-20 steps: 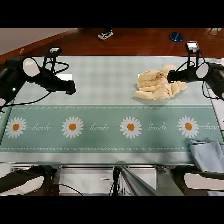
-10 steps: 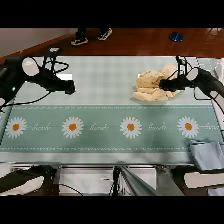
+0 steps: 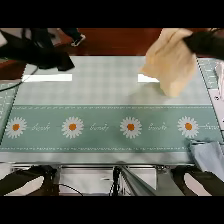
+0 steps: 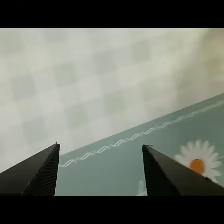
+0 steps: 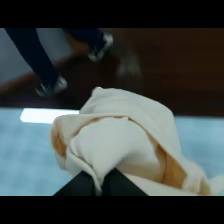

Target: Fold the shirts.

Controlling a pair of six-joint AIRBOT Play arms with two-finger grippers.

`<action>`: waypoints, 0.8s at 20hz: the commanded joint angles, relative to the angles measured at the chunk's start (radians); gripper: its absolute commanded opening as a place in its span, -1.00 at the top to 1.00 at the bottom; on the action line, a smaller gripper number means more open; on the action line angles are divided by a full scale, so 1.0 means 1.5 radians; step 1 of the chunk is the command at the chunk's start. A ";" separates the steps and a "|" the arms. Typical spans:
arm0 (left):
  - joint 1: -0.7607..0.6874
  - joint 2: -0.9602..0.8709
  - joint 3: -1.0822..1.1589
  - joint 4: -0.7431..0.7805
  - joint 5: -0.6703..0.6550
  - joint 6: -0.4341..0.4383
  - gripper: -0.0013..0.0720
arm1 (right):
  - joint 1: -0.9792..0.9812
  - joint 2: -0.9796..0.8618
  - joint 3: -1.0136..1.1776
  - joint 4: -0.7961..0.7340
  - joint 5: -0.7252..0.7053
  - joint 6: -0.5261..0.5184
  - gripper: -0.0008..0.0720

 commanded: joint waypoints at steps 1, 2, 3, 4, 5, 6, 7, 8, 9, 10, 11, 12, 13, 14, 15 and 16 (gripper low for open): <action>-0.001 0.063 0.094 -0.090 -0.019 0.006 -0.66 | 0.001 0.115 0.088 0.143 0.009 0.002 0.94; -0.001 0.085 0.103 -0.092 -0.026 0.006 -0.66 | 0.000 0.124 0.117 0.161 0.017 0.008 0.94; -0.001 0.110 0.104 -0.092 -0.033 0.006 -0.66 | 0.000 0.128 0.146 0.182 0.027 0.024 0.94; -0.001 0.131 0.104 -0.092 -0.045 0.006 -0.66 | 0.000 0.127 0.170 0.205 0.039 0.039 0.94; -0.001 0.152 0.104 -0.092 -0.063 0.005 -0.66 | 0.000 0.127 0.186 0.234 0.049 0.043 0.94; -0.001 0.169 0.104 -0.092 -0.082 0.005 -0.66 | 0.000 0.127 0.193 0.254 0.059 0.043 0.94; -0.001 0.181 0.104 -0.092 -0.099 0.005 -0.66 | 0.000 0.127 0.193 0.255 0.080 0.053 0.94; -0.001 0.190 0.104 -0.092 -0.113 0.005 -0.66 | 0.001 0.123 0.193 0.238 0.119 0.070 0.94; -0.001 0.197 0.104 -0.092 -0.127 0.004 -0.66 | 0.001 0.115 0.193 0.213 0.167 0.085 0.94; -0.001 0.200 0.104 -0.093 -0.139 0.002 -0.66 | 0.001 0.102 0.192 0.180 0.230 0.101 0.94; -0.003 0.200 0.103 -0.094 -0.149 -0.003 -0.66 | 0.001 0.086 0.192 0.151 0.289 0.113 0.94; -0.005 0.199 0.101 -0.095 -0.153 -0.011 -0.66 | 0.001 0.065 0.190 0.131 0.341 0.119 0.94; -0.010 0.199 0.096 -0.095 -0.153 -0.014 -0.66 | 0.011 0.047 0.180 0.123 0.363 0.119 0.94; -0.017 0.199 0.088 -0.095 -0.153 -0.015 -0.66 | 0.036 0.028 0.160 0.115 0.364 0.119 0.94; -0.025 0.198 0.076 -0.095 -0.153 -0.015 -0.66 | 0.074 0.011 0.139 0.110 0.358 0.119 0.94; -0.033 0.198 0.061 -0.095 -0.153 -0.015 -0.66 | 0.127 -0.011 0.114 0.095 0.346 0.117 0.94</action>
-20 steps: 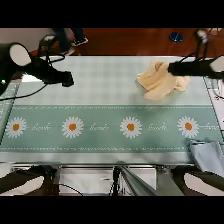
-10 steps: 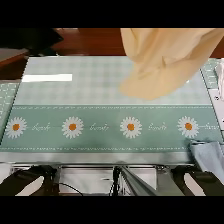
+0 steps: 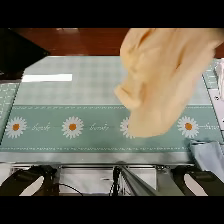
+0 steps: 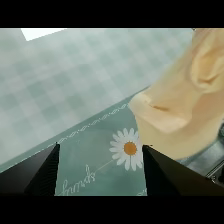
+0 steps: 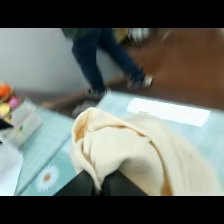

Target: Fold the shirts.

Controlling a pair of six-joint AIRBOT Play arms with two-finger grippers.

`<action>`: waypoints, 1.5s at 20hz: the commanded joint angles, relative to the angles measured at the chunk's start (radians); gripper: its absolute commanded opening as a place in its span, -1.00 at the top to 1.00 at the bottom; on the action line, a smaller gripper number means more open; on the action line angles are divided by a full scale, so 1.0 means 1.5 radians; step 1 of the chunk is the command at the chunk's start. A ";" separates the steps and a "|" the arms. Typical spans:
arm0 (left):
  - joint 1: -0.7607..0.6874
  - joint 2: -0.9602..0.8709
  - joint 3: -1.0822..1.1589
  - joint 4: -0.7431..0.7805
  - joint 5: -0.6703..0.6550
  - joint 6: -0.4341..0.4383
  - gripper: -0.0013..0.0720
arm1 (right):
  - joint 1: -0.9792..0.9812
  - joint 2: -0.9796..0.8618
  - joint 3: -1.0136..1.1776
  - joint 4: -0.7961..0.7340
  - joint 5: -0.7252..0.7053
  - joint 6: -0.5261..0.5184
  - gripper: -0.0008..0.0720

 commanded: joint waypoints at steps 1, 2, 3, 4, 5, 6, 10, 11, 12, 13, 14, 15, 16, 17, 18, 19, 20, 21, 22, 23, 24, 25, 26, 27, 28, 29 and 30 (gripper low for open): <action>-0.023 0.003 -0.039 -0.002 -0.010 -0.005 -0.66 | 0.132 -0.070 -0.062 -0.063 0.031 0.008 0.94; -0.029 0.003 -0.058 -0.002 -0.007 -0.005 -0.66 | 0.190 -0.094 -0.081 -0.094 0.009 0.005 0.94; -0.034 0.003 -0.081 -0.002 -0.003 -0.005 -0.66 | 0.247 -0.123 -0.095 -0.129 -0.018 0.005 0.94; -0.035 0.003 -0.103 -0.002 0.001 -0.005 -0.66 | 0.298 -0.154 -0.101 -0.154 -0.047 0.005 0.94; -0.034 0.003 -0.128 -0.002 0.005 -0.005 -0.66 | 0.337 -0.184 -0.101 -0.168 -0.073 0.003 0.94; -0.034 0.003 -0.152 -0.002 0.011 -0.005 -0.66 | 0.369 -0.216 -0.101 -0.170 -0.107 0.000 0.93; -0.034 0.003 -0.263 -0.002 0.069 -0.003 -0.66 | 0.432 -0.337 -0.101 -0.170 -0.195 0.000 0.92; -0.034 0.003 -0.294 -0.002 0.090 -0.003 -0.66 | 0.434 -0.361 -0.101 -0.169 -0.197 0.000 0.77; -0.034 0.003 -0.326 -0.001 0.113 -0.002 -0.67 | 0.434 -0.380 -0.101 -0.169 -0.194 0.000 0.40; -0.034 0.003 -0.352 0.004 0.130 -0.001 -0.67 | 0.430 -0.388 -0.101 -0.175 -0.188 -0.003 0.13; -0.033 -0.001 -0.373 0.026 0.138 0.008 -0.68 | 0.421 -0.385 -0.101 -0.182 -0.178 -0.013 0.05; -0.032 -0.004 -0.384 0.070 0.136 0.008 -0.68 | 0.407 -0.375 -0.101 -0.184 -0.162 -0.031 0.04; -0.032 -0.006 -0.388 0.133 0.130 0.008 -0.68 | 0.385 -0.355 -0.101 -0.188 -0.137 -0.052 0.04; -0.031 -0.006 -0.388 0.196 0.124 0.008 -0.68 | 0.358 -0.328 -0.101 -0.207 -0.104 -0.063 0.00; -0.029 -0.006 -0.388 0.252 0.117 0.012 -0.69 | 0.329 -0.298 -0.101 -0.238 -0.073 -0.063 -0.19; -0.022 -0.007 -0.389 0.280 0.110 0.026 -0.70 | 0.296 -0.263 -0.101 -0.286 -0.041 -0.062 -0.24; -0.013 -0.007 -0.395 0.283 0.109 0.040 -0.72 | 0.264 -0.233 -0.101 -0.345 -0.019 -0.061 -0.24; -0.004 -0.008 -0.406 0.283 0.110 0.050 -0.74 | 0.233 -0.207 -0.101 -0.409 -0.003 -0.056 -0.24; 0.002 -0.012 -0.419 0.283 0.110 0.056 -1.00 | 0.195 -0.187 -0.101 -0.471 0.011 -0.050 -0.24; 0.010 -0.017 -0.438 0.281 0.110 0.058 -1.00 | 0.154 -0.176 -0.101 -0.504 0.026 -0.049 -0.25; 0.019 -0.023 -0.458 0.273 0.110 0.058 -1.00 | 0.112 -0.174 -0.102 -0.506 0.042 -0.049 -0.26; 0.030 -0.031 -0.478 0.249 0.110 0.072 -1.00 | 0.068 -0.174 -0.107 -0.491 0.055 -0.050 -0.39; 0.046 -0.039 -0.501 0.201 0.111 0.101 -1.00 | 0.022 -0.174 -0.122 -0.468 0.058 -0.050 -0.50; 0.063 -0.047 -0.524 0.144 0.115 0.137 -1.00 | -0.021 -0.174 -0.144 -0.439 0.059 -0.053 -0.50; 0.080 -0.053 -0.545 0.099 0.126 0.158 -1.00 | -0.058 -0.174 -0.170 -0.407 0.059 -0.061 -0.50; 0.100 -0.056 -0.566 0.064 0.145 0.169 -1.00 | -0.092 -0.174 -0.202 -0.371 0.059 -0.073 -0.50; 0.117 -0.059 -0.584 0.041 0.160 0.181 -1.00 | -0.119 -0.174 -0.233 -0.340 0.058 -0.085 -0.50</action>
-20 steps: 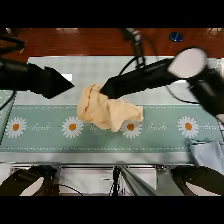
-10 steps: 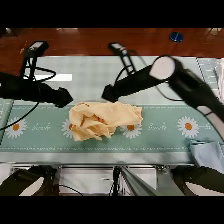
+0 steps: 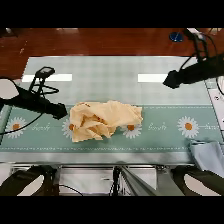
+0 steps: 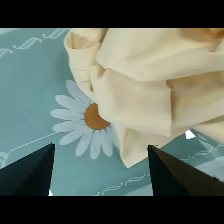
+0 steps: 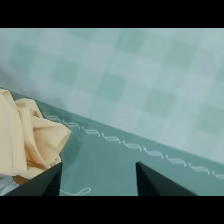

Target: Fold the shirts.

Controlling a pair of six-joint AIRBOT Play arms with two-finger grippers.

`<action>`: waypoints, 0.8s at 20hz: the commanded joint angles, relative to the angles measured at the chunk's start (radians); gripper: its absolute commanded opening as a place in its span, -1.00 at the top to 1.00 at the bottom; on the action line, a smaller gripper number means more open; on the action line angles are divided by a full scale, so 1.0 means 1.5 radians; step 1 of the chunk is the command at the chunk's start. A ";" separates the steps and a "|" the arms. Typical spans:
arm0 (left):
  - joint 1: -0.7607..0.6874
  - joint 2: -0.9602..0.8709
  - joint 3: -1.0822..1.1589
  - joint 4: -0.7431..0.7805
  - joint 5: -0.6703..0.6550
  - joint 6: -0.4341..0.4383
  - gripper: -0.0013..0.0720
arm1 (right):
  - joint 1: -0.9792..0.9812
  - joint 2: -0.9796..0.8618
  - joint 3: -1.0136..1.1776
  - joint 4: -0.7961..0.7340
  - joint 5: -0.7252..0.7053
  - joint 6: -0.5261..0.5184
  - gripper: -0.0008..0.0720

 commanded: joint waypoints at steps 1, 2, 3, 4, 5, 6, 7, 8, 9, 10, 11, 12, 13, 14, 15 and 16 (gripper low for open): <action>0.062 -0.016 -0.069 -0.117 0.038 0.069 -1.00 | -0.119 0.006 -0.095 0.097 0.011 -0.038 -0.50; 0.078 -0.021 -0.081 -0.127 0.038 0.080 -1.00 | -0.135 0.006 -0.126 0.124 0.005 -0.055 -0.50; 0.096 -0.026 -0.094 -0.144 0.038 0.095 -1.00 | -0.148 0.006 -0.158 0.146 -0.003 -0.070 -0.50; 0.113 -0.033 -0.108 -0.169 0.039 0.113 -1.00 | -0.155 0.006 -0.186 0.164 -0.009 -0.082 -0.50; 0.128 -0.041 -0.121 -0.201 0.039 0.131 -1.00 | -0.156 0.006 -0.212 0.176 -0.017 -0.090 -0.50; 0.137 -0.053 -0.130 -0.225 0.039 0.145 -1.00 | -0.156 0.006 -0.233 0.184 -0.025 -0.095 -0.50; 0.139 -0.071 -0.132 -0.238 0.041 0.151 -1.00 | -0.154 0.006 -0.252 0.199 -0.033 -0.101 -0.50; 0.138 -0.091 -0.132 -0.244 0.051 0.151 -1.00 | -0.154 0.006 -0.268 0.218 -0.040 -0.109 -0.50; 0.139 -0.108 -0.132 -0.256 0.064 0.151 -1.00 | -0.154 0.006 -0.280 0.238 -0.047 -0.115 -0.50; 0.139 -0.125 -0.132 -0.271 0.079 0.151 -1.00 | -0.154 0.006 -0.289 0.254 -0.054 -0.117 -0.50; 0.139 -0.142 -0.132 -0.290 0.095 0.151 -0.97 | -0.154 0.006 -0.297 0.275 -0.060 -0.117 -0.50; 0.139 -0.155 -0.132 -0.307 0.106 0.151 -0.63 | -0.154 0.006 -0.303 0.294 -0.063 -0.119 -0.50; 0.138 -0.168 -0.132 -0.322 0.110 0.151 -0.20 | -0.154 0.006 -0.310 0.316 -0.066 -0.125 -0.50; 0.139 -0.181 -0.132 -0.326 0.110 0.151 0.04 | -0.154 0.006 -0.318 0.335 -0.070 -0.131 -0.50; 0.139 -0.190 -0.132 -0.325 0.108 0.151 0.41 | -0.154 0.005 -0.325 0.348 -0.076 -0.135 -0.50; 0.139 -0.197 -0.132 -0.325 0.108 0.151 0.70 | -0.154 0.001 -0.332 0.357 -0.079 -0.135 -0.50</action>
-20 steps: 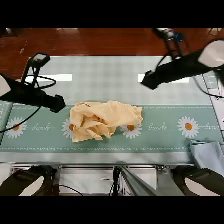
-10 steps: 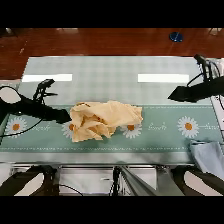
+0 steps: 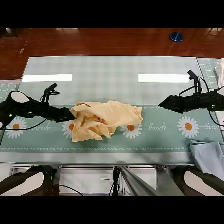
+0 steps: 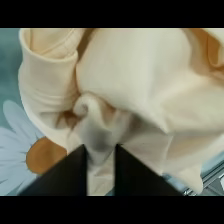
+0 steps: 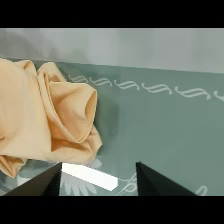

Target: Fold the shirts.

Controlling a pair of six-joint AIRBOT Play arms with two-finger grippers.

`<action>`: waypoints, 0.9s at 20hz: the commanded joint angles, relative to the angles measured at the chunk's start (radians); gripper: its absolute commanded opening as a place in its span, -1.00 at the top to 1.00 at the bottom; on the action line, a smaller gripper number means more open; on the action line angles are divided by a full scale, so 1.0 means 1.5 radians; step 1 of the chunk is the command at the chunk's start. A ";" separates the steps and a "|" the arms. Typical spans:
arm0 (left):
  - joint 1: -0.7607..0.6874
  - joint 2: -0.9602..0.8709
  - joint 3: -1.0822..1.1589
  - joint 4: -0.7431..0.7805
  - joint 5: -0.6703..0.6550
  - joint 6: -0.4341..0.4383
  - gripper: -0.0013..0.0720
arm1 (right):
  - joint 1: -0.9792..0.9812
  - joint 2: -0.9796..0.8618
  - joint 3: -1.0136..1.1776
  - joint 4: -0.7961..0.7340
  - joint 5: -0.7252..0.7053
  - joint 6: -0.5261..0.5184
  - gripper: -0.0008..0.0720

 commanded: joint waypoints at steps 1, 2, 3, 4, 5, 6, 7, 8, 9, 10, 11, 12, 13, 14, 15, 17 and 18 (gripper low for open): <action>0.002 -0.033 -0.001 -0.027 0.009 0.004 0.90 | -0.001 -0.010 -0.031 0.071 -0.015 -0.012 -0.50; 0.002 -0.033 -0.001 -0.027 0.010 0.004 0.90 | -0.001 -0.019 -0.041 0.091 -0.015 -0.014 -0.50; 0.002 -0.032 -0.001 -0.027 0.009 0.004 0.90 | 0.005 -0.027 -0.050 0.107 -0.016 -0.018 -0.50; 0.002 -0.031 0.000 -0.027 0.005 0.009 0.90 | 0.024 -0.036 -0.058 0.111 -0.018 -0.023 -0.50; 0.002 -0.031 0.002 -0.027 -0.004 0.017 0.90 | 0.051 -0.044 -0.063 0.110 -0.024 -0.027 -0.50; 0.002 -0.031 0.004 -0.027 -0.014 0.025 0.90 | 0.088 -0.054 -0.066 0.110 -0.039 -0.035 -0.50; 0.003 -0.031 0.006 -0.027 -0.026 0.029 0.90 | 0.125 -0.063 -0.066 0.111 -0.064 -0.040 -0.50; 0.004 -0.031 0.009 -0.027 -0.035 0.030 0.90 | 0.163 -0.073 -0.066 0.113 -0.101 -0.040 -0.50; 0.006 -0.031 0.013 -0.027 -0.042 0.034 0.90 | 0.192 -0.083 -0.066 0.120 -0.132 -0.038 -0.50; 0.007 -0.030 0.016 -0.027 -0.044 0.034 0.90 | 0.219 -0.094 -0.066 0.123 -0.158 -0.028 -0.50; 0.007 -0.030 0.019 -0.027 -0.046 0.035 0.90 | 0.240 -0.106 -0.066 0.122 -0.169 -0.022 -0.50; 0.007 -0.030 0.022 -0.027 -0.048 0.039 0.90 | 0.260 -0.120 -0.066 0.119 -0.173 -0.020 -0.50; 0.007 -0.030 0.025 -0.027 -0.049 0.039 0.90 | 0.278 -0.136 -0.066 0.119 -0.176 -0.020 -0.49; 0.007 -0.030 0.027 -0.027 -0.049 0.039 0.90 | 0.294 -0.150 -0.066 0.121 -0.182 -0.020 -0.42; 0.007 -0.030 0.029 -0.028 -0.049 0.039 0.90 | 0.307 -0.158 -0.066 0.123 -0.188 -0.021 -0.06; 0.007 -0.030 0.036 -0.028 -0.055 0.039 0.90 | 0.322 -0.159 -0.065 0.126 -0.193 -0.020 0.93; 0.007 -0.027 0.042 -0.028 -0.061 0.041 0.90 | 0.320 -0.152 -0.063 0.132 -0.181 -0.022 0.93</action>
